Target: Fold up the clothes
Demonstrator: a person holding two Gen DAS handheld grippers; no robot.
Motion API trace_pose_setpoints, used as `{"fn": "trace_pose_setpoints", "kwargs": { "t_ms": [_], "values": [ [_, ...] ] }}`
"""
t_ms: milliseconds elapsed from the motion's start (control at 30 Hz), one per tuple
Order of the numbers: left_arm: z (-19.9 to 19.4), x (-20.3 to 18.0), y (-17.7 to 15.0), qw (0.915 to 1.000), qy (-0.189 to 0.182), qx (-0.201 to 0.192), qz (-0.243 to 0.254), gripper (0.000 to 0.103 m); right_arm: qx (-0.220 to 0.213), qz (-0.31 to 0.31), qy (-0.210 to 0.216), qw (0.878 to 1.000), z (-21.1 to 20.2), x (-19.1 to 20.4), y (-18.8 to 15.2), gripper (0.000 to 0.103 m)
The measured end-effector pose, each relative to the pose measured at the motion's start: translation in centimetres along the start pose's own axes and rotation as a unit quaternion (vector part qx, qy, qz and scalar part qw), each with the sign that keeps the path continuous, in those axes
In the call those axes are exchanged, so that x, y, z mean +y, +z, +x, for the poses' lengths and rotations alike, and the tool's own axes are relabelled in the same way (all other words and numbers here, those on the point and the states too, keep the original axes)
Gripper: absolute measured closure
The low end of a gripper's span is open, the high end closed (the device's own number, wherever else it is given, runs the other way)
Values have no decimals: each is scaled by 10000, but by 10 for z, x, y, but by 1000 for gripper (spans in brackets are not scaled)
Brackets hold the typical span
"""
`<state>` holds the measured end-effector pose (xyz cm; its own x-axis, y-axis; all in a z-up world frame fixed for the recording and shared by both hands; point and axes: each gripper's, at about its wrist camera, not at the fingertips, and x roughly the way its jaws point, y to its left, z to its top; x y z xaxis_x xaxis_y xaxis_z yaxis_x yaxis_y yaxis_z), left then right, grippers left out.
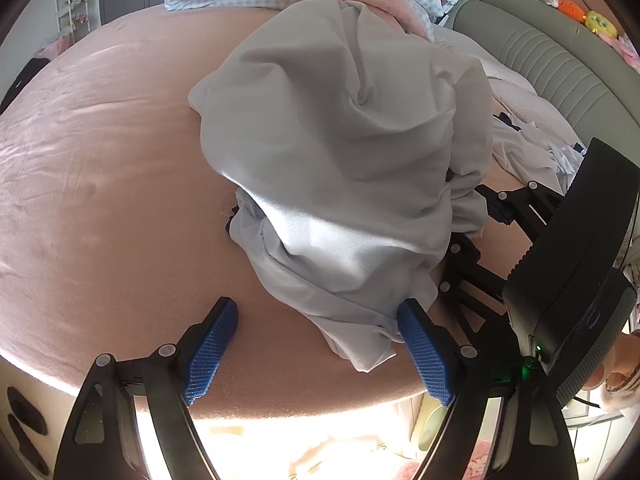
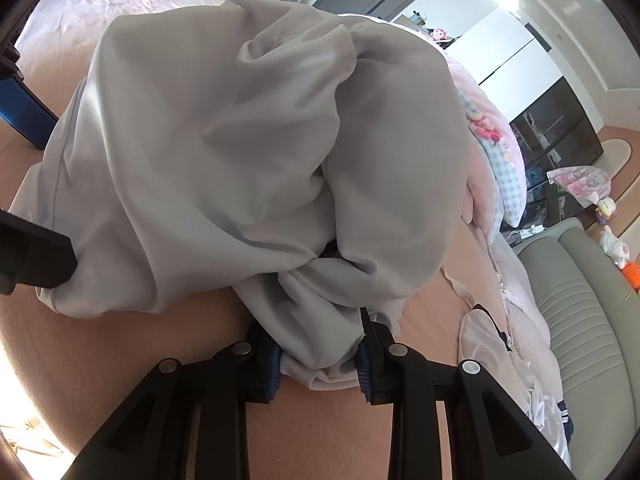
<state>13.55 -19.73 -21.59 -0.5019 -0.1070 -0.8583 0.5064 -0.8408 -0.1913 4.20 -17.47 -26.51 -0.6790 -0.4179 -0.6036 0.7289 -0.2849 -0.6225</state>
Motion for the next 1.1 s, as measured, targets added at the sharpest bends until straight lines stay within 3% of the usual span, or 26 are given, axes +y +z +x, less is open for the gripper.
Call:
{"fn": "trace_pose_setpoints", "kwargs": {
  "t_ms": [67,167,300,400,500,700,833,1100],
  "values": [
    [0,-1,0,10000,-14,81,27,21,40,33,18,10000,3,-3,2,73],
    [0,-1,2,9998,-7,193,53,21,143,407,377,9984,-5,-18,1,76],
    [-4,-1,5,9997,-83,207,-110,21,304,910,737,9927,-8,-49,0,86],
    [-9,-4,7,9996,-167,198,-125,21,386,1283,799,9878,-11,-70,-6,89],
    [-13,-16,8,9997,-132,192,66,21,434,1630,726,9830,-38,-64,-9,89],
    [0,-45,8,9981,379,215,444,21,422,1970,652,9773,-34,-102,-10,90],
    [13,-55,7,9950,821,279,493,21,323,2039,595,9766,-48,-107,-8,90],
    [24,-59,4,9909,1306,-235,212,19,328,2155,703,9734,-45,-123,-10,90]
  ]
}}
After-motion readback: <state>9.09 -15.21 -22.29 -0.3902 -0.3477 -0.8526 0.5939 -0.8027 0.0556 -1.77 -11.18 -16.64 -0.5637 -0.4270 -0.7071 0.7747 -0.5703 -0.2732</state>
